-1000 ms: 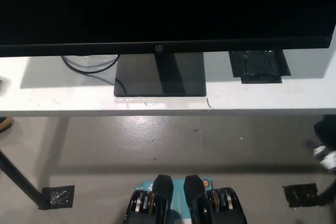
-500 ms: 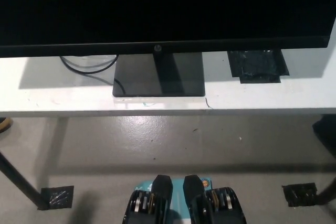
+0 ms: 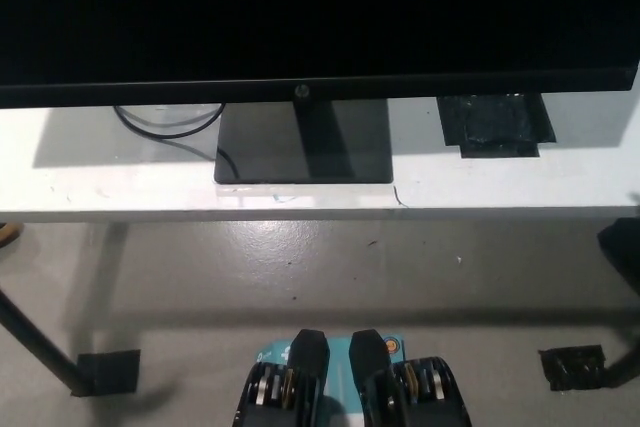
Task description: The monitor is placed at the center of the table and the robot uses both its hand to grab the left and right sides of the monitor to tilt the angle of the monitor downwards
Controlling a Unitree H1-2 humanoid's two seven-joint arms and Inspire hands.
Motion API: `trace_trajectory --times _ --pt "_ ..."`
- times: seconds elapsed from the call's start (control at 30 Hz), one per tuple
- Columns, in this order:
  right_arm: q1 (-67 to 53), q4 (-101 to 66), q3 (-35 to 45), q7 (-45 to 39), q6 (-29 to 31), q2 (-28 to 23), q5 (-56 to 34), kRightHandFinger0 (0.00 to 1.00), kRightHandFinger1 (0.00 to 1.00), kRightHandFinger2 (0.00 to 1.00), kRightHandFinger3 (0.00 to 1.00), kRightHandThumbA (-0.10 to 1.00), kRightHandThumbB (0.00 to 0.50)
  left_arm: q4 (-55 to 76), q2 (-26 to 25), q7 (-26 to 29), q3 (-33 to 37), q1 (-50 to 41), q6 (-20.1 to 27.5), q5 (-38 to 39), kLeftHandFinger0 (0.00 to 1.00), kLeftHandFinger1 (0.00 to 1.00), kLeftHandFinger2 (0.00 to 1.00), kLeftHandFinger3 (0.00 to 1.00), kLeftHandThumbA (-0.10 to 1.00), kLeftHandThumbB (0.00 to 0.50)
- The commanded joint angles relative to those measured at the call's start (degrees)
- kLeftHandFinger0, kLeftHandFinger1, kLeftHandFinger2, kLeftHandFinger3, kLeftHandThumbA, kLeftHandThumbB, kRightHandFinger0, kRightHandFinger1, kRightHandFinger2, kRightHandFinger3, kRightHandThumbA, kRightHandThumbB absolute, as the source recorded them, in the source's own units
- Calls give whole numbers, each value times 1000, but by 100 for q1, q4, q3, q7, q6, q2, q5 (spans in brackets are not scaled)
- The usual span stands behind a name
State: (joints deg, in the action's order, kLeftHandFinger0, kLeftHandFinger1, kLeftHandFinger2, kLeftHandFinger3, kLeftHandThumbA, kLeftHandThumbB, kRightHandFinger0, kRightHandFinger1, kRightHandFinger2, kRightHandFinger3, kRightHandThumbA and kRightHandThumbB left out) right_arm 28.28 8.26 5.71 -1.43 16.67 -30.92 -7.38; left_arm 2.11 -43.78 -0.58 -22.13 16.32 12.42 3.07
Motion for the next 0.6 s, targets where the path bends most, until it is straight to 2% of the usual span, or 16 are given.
trace_trajectory --times 0.0,0.07,0.1,0.13,0.17,0.23,0.33,0.47,0.57 --pt "848 604 -22 -1384 -589 -333 -1212 1000 1000 1000 1000 956 415 -359 -507 -348 194 509 -408 -157 1000 1000 1000 1000 983 422" --pt "1053 893 -38 -1682 -735 -370 -1328 1000 1000 1000 1000 963 438 -513 -553 -355 273 618 -410 -276 1000 1000 1000 1000 980 416" --pt "1260 1146 -33 -2077 -1088 -416 -1614 1000 1000 1000 1000 944 466 -702 -579 -446 365 758 -397 -248 1000 1000 1000 1000 961 382" --pt "1293 1184 -36 -2144 -1136 -424 -1648 1000 1000 1000 1000 941 469 -738 -587 -459 380 777 -389 -249 1000 1000 1000 1000 956 378" --pt "1458 1386 -81 -2507 -1292 -476 -1773 1000 1000 1000 1000 961 441 -859 -629 -507 474 866 -454 -305 1000 1000 1000 1000 979 374" --pt "1631 1587 -113 -2753 -1428 -499 -1802 1000 1000 1000 1000 992 440 -987 -663 -567 566 963 -563 -321 1000 1000 1000 1000 1000 396" --pt "1887 1820 -60 -3025 -1823 -471 -1998 1000 1000 1000 1000 923 444 -1302 -664 -706 714 1192 -503 -263 1000 1000 1000 1000 1000 397" --pt "2132 2066 -173 -3258 -1800 -478 -1804 1000 1000 1000 1000 970 433 -1693 -649 -806 893 1498 -347 -272 1000 1000 1000 1000 1000 411" --pt "2296 2294 -207 -3392 -1920 -424 -1749 1000 1000 1000 1000 947 469 -1866 -643 -902 1000 1638 -342 -283 1000 1000 1000 1000 1000 405"
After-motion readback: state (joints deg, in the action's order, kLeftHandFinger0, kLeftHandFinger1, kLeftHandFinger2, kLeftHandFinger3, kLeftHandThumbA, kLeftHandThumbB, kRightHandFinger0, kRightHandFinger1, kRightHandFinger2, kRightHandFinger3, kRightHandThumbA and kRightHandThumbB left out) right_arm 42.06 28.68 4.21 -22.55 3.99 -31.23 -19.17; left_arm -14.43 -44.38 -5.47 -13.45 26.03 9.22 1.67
